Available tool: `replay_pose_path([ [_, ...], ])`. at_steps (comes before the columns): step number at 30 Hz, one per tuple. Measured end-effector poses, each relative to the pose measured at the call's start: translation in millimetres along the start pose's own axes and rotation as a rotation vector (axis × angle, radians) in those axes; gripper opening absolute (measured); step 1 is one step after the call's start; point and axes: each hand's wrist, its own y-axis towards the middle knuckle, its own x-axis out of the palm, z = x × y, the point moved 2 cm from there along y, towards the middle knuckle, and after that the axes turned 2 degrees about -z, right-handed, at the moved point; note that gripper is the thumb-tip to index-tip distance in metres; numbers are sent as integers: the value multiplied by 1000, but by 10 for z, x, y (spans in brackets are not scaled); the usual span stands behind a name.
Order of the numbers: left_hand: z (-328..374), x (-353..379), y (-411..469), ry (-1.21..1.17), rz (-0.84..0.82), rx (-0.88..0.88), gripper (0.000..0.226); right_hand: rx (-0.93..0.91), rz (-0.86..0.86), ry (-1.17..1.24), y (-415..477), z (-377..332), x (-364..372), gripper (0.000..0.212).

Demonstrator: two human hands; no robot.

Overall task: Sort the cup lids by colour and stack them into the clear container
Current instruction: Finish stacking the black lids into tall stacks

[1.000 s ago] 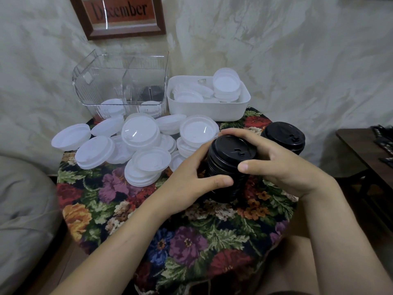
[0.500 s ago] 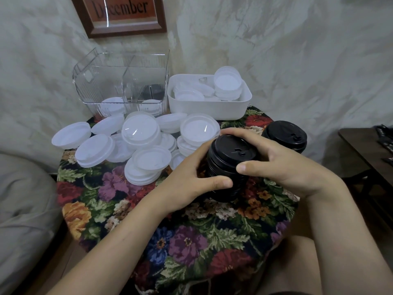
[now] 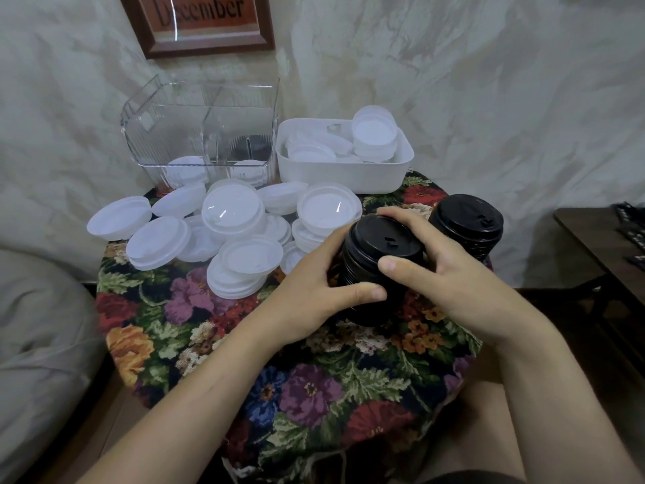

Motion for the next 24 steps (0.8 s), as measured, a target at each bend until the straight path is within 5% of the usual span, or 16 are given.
replay_pose_path([
  [8,-3,7,-17,-7,0,-5,80,-43,167,82,62,12,-13,51],
  [24,-15,21,-12,-6,26,2,79,-13,42,23,18,-63,-120,69],
])
